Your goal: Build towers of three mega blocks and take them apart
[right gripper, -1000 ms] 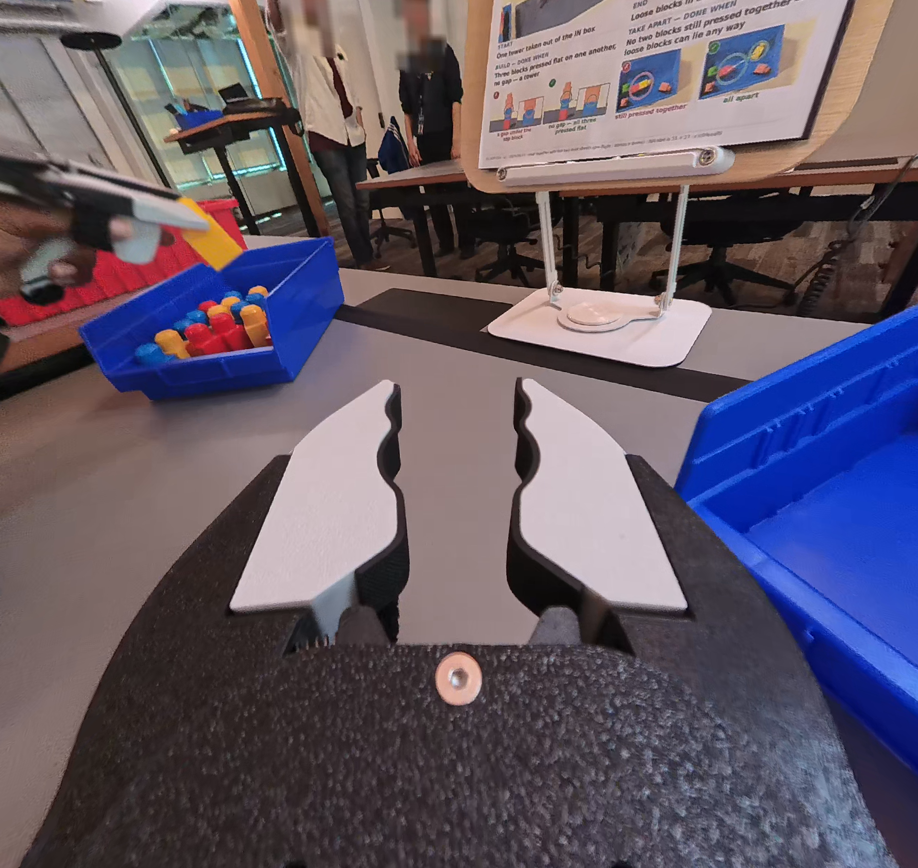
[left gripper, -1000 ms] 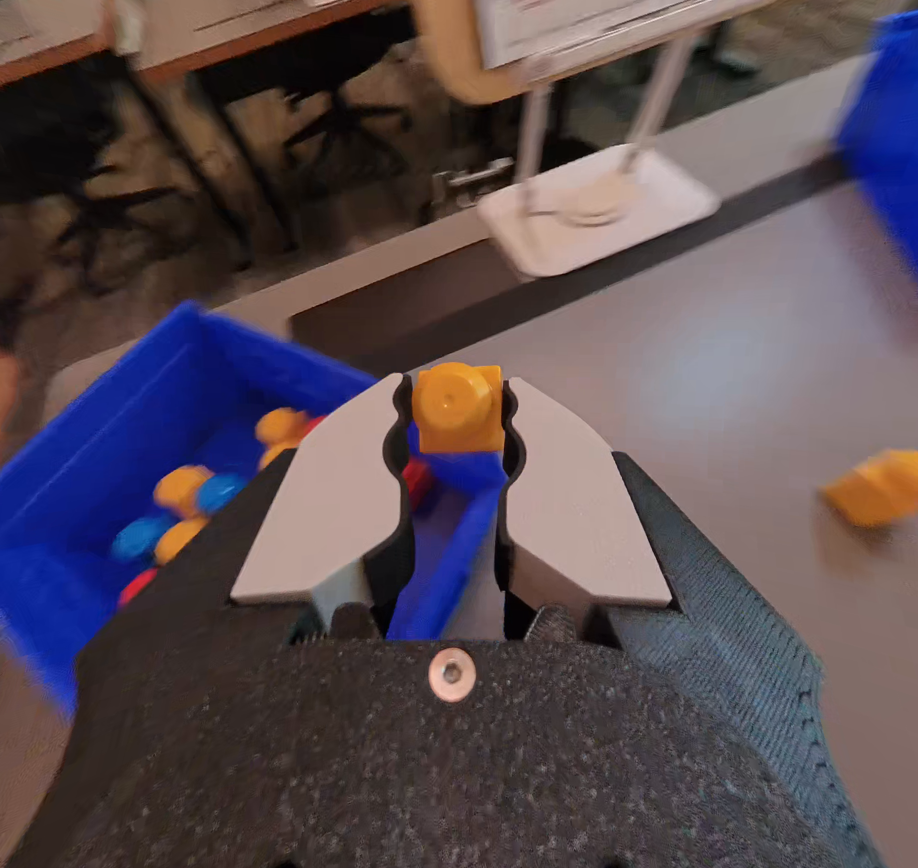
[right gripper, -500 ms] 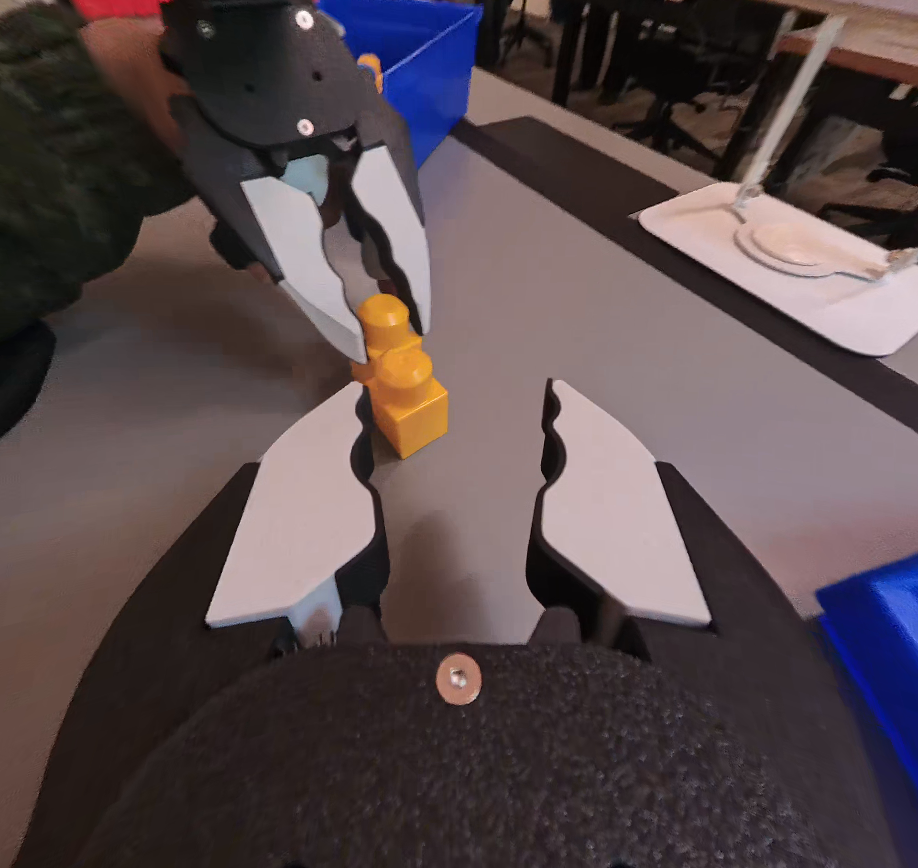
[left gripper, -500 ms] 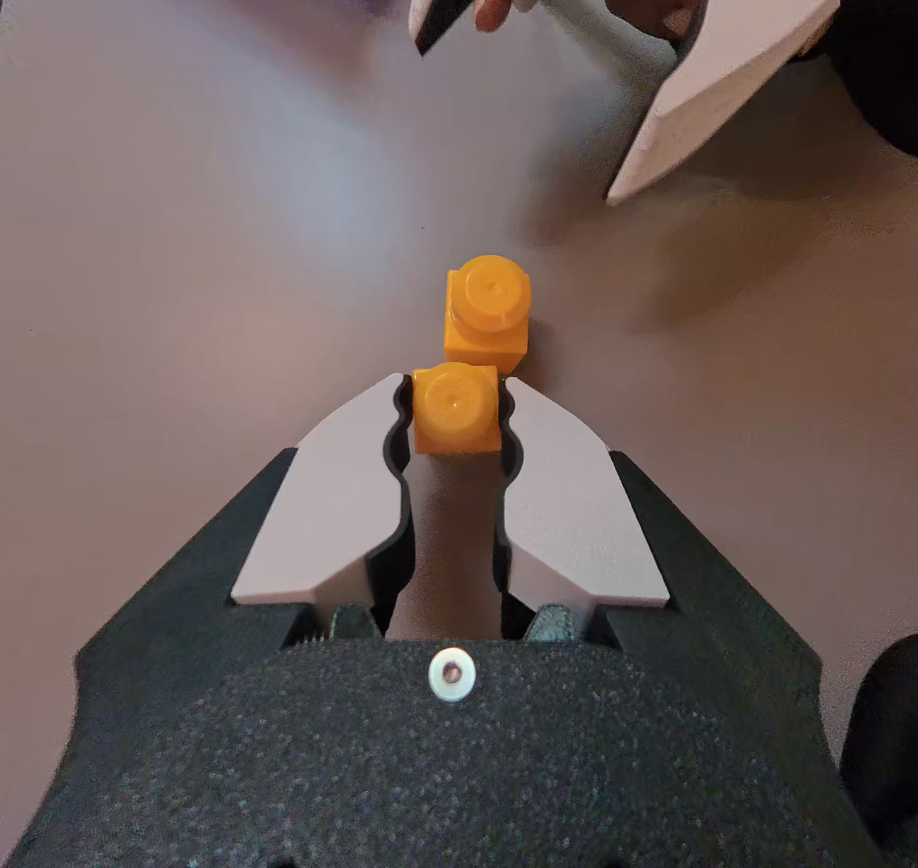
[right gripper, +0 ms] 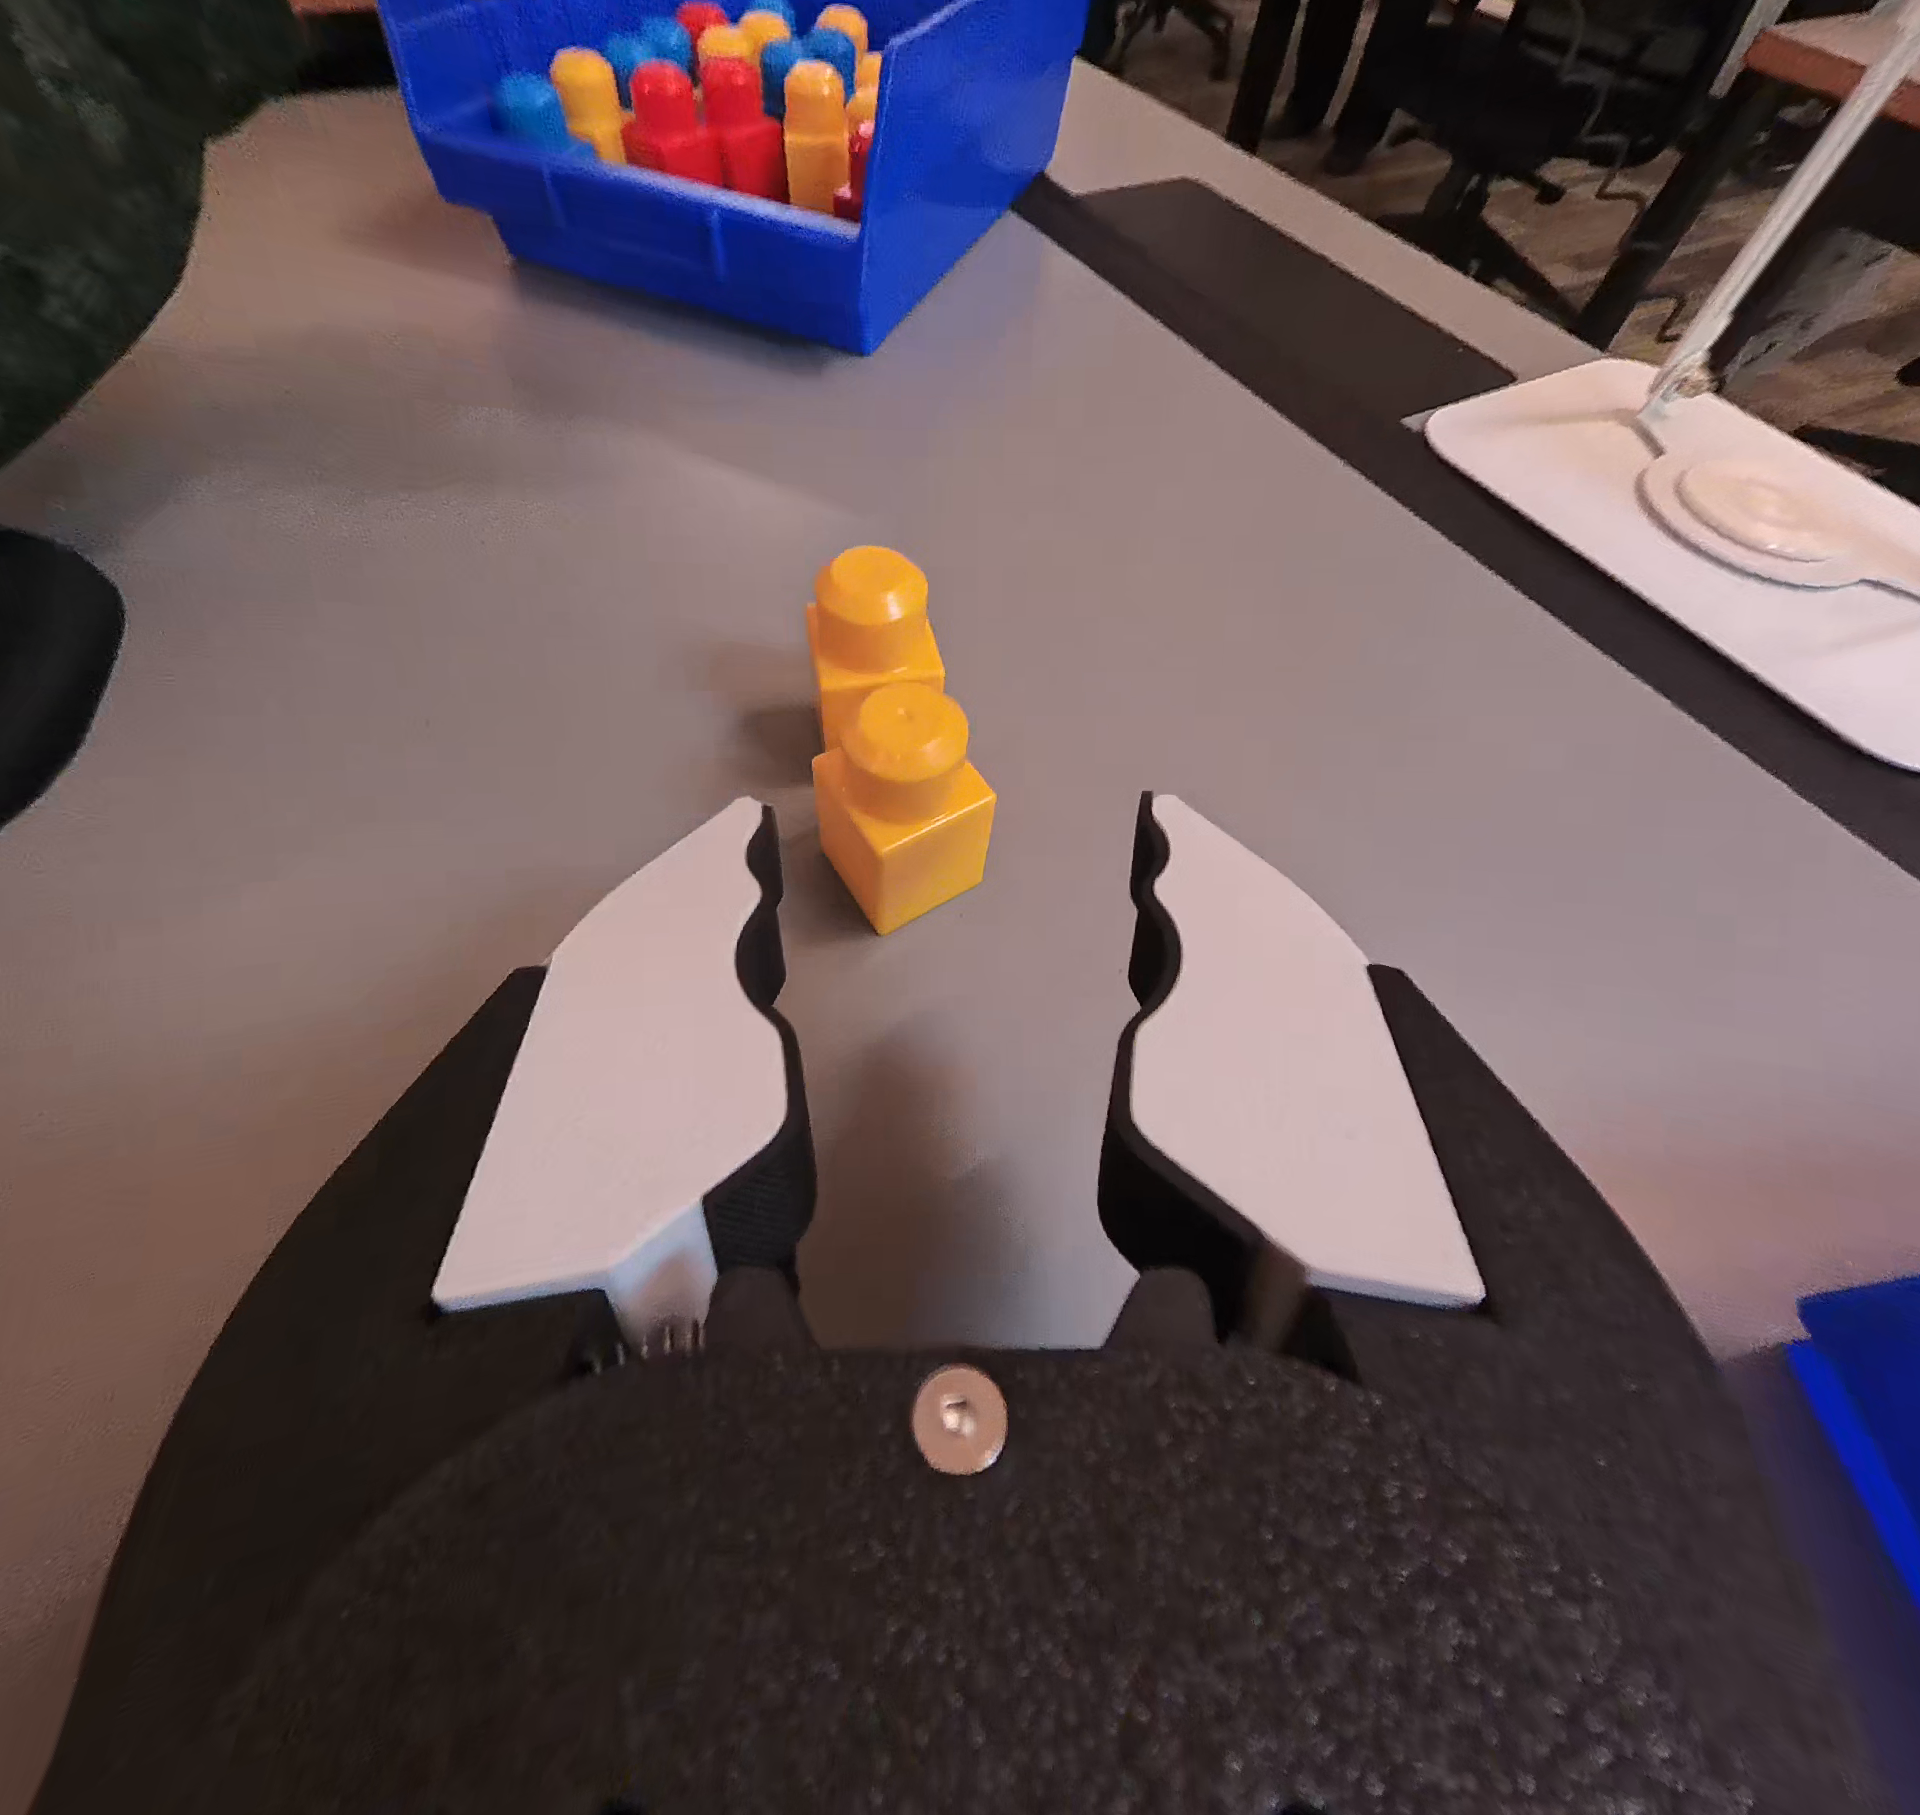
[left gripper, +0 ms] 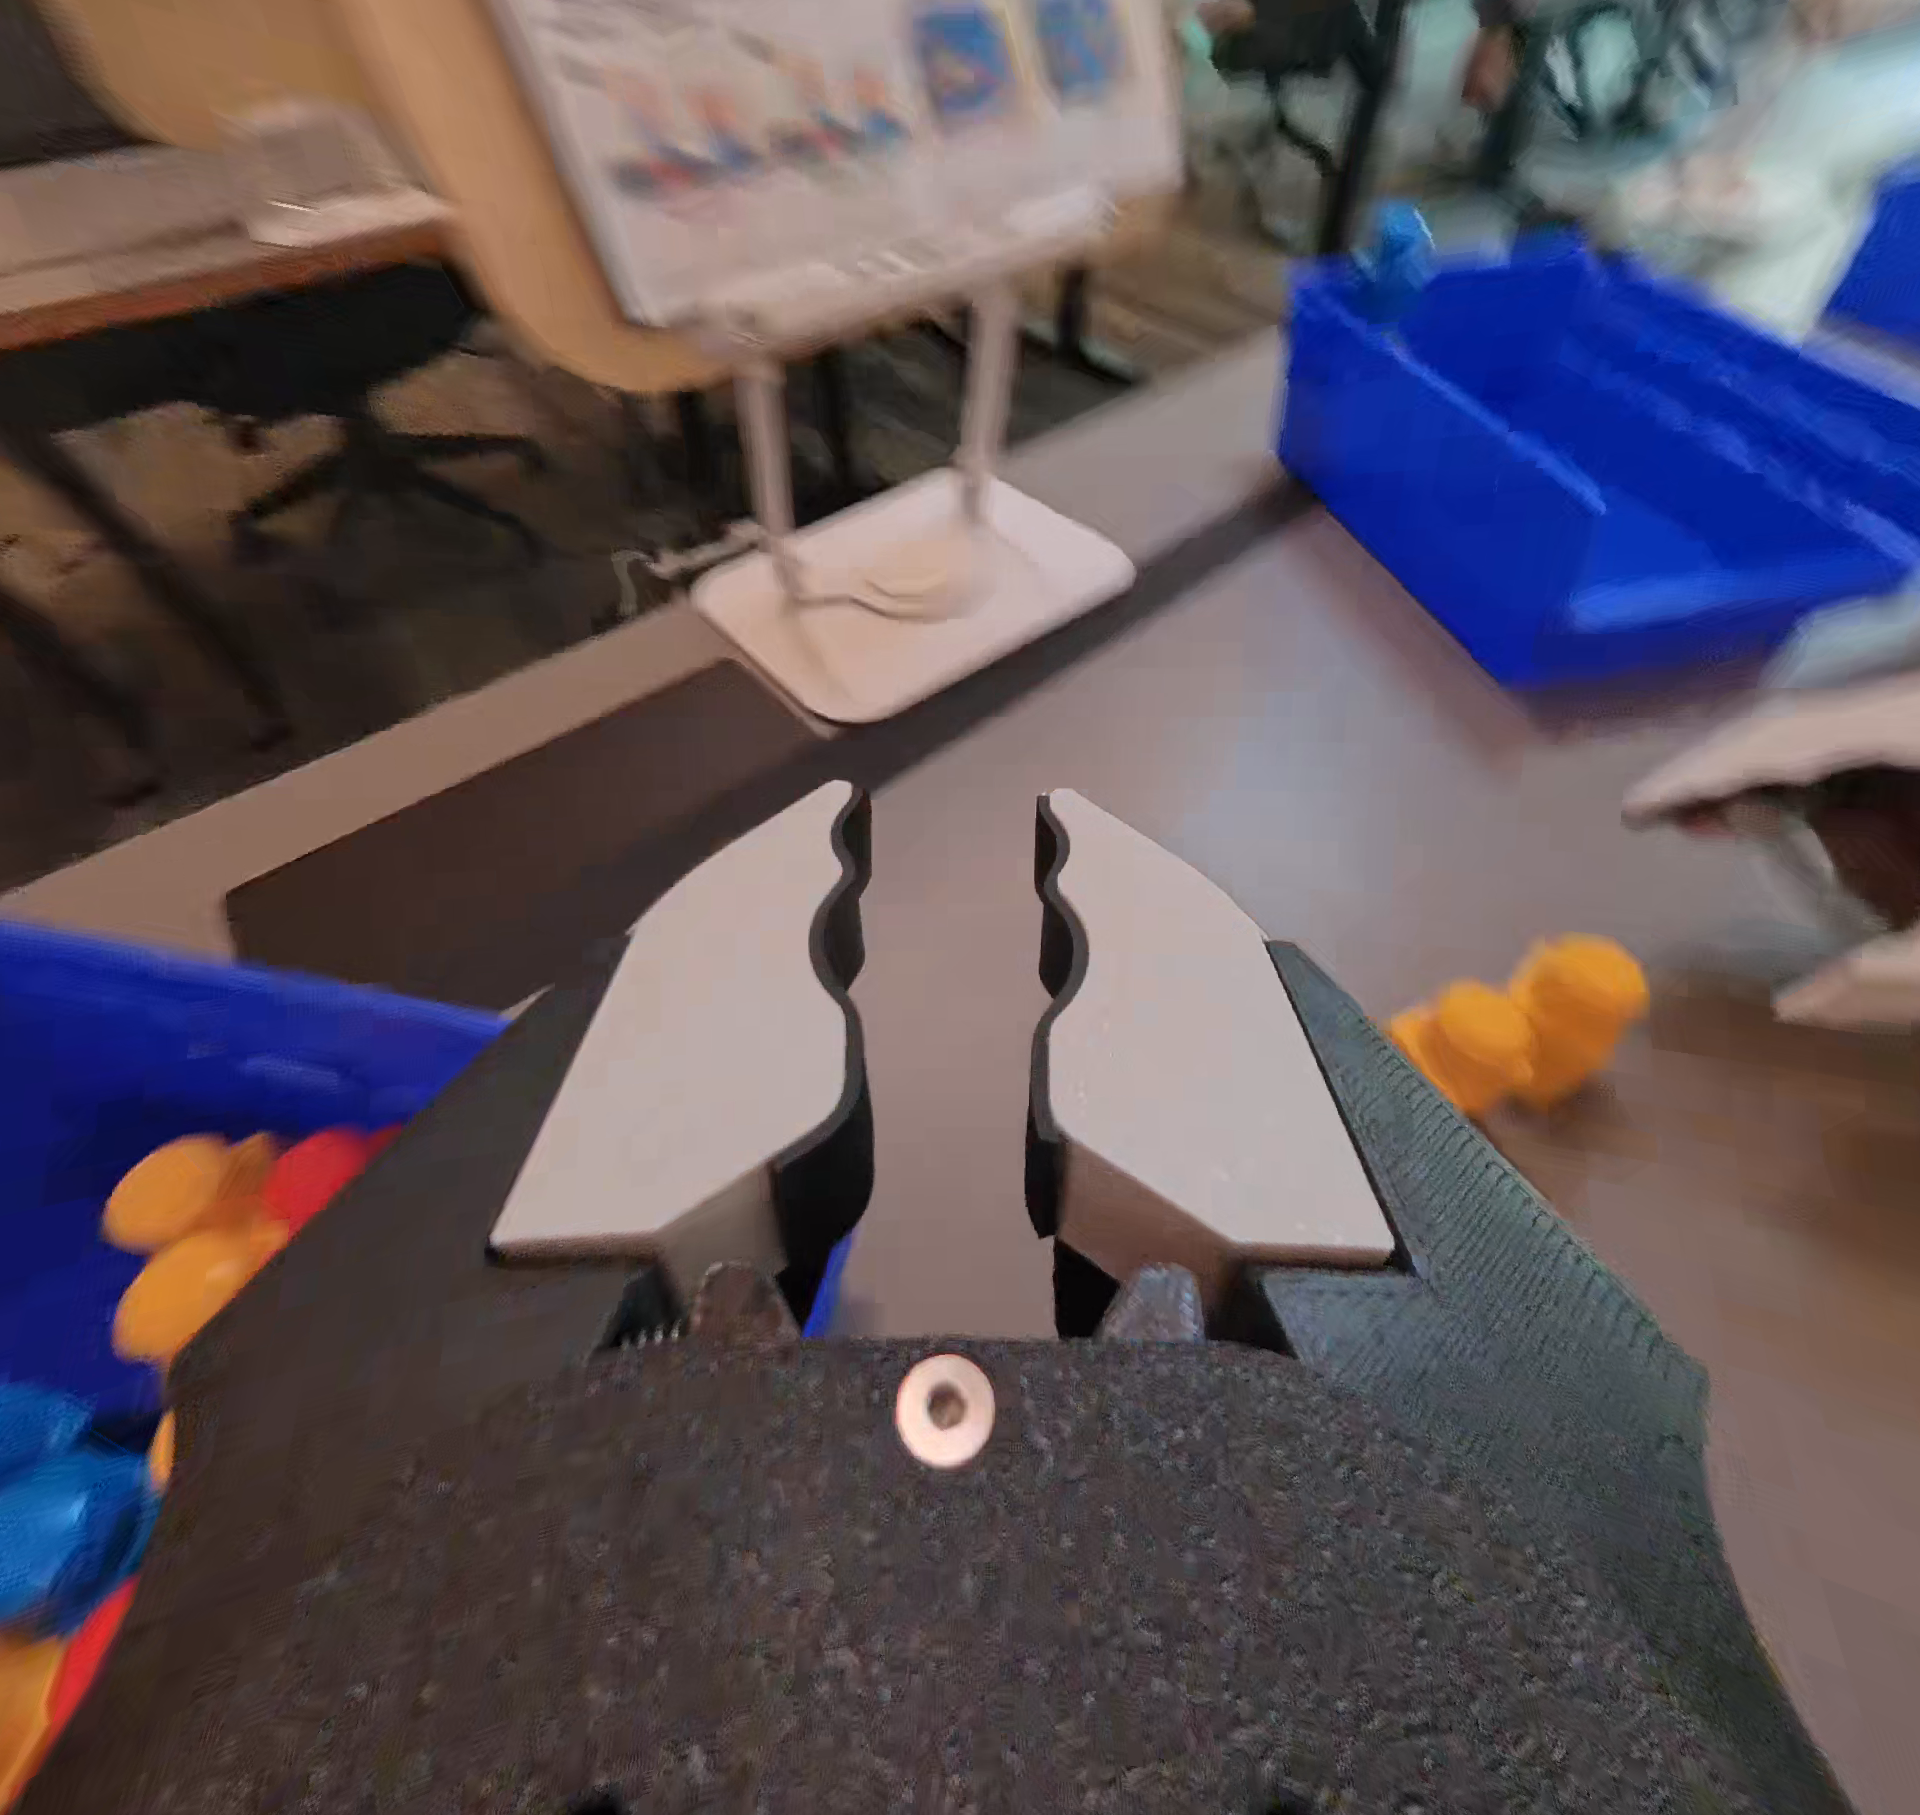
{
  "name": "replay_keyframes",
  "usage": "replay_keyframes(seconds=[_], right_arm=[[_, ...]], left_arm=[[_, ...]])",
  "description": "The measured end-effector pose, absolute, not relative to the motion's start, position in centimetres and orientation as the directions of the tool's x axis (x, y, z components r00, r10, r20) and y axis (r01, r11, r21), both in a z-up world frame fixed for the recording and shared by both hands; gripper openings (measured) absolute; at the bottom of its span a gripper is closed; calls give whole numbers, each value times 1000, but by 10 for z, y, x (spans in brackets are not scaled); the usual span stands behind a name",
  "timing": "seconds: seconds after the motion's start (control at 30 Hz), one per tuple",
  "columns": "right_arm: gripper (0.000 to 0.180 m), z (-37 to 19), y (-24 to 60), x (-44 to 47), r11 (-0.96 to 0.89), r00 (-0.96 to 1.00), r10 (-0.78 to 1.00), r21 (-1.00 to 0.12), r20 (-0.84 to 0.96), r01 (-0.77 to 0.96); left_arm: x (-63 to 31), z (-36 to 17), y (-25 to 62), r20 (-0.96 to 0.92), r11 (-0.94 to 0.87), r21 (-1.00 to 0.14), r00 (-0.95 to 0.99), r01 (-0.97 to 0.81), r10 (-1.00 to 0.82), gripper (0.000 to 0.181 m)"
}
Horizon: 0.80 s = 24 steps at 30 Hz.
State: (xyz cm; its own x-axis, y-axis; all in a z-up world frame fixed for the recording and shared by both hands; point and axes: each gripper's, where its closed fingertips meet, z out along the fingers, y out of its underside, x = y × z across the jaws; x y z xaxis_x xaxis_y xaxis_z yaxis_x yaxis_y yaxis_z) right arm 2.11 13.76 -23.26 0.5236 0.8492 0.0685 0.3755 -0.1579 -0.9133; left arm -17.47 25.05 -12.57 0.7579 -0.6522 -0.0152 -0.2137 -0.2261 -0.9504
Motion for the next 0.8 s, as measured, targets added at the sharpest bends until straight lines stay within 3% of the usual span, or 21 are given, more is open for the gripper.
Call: replay_keyframes(seconds=[0.1,0.33,0.47,0.57,0.8], right_arm=[[65,-222,141,25,-148,550,833,-935,57,321],[64,-211,144,29,-119,572,818,-954,63,276],[64,-206,145,31,-108,580,813,-961,61,253],[64,-204,146,32,-108,586,808,-964,58,244],[64,-182,156,48,-54,672,738,-987,62,151]], left_arm=[[-236,-119,269,122,-245,-969,873,3,-471,30],[-274,-211,290,103,-484,-871,933,-82,-344,44],[-284,-242,298,-50,-582,-781,952,-226,-303,44],[-287,-257,300,-153,-639,-701,942,-317,-299,38],[-299,-244,298,-220,-628,-710,947,-320,-234,30]])
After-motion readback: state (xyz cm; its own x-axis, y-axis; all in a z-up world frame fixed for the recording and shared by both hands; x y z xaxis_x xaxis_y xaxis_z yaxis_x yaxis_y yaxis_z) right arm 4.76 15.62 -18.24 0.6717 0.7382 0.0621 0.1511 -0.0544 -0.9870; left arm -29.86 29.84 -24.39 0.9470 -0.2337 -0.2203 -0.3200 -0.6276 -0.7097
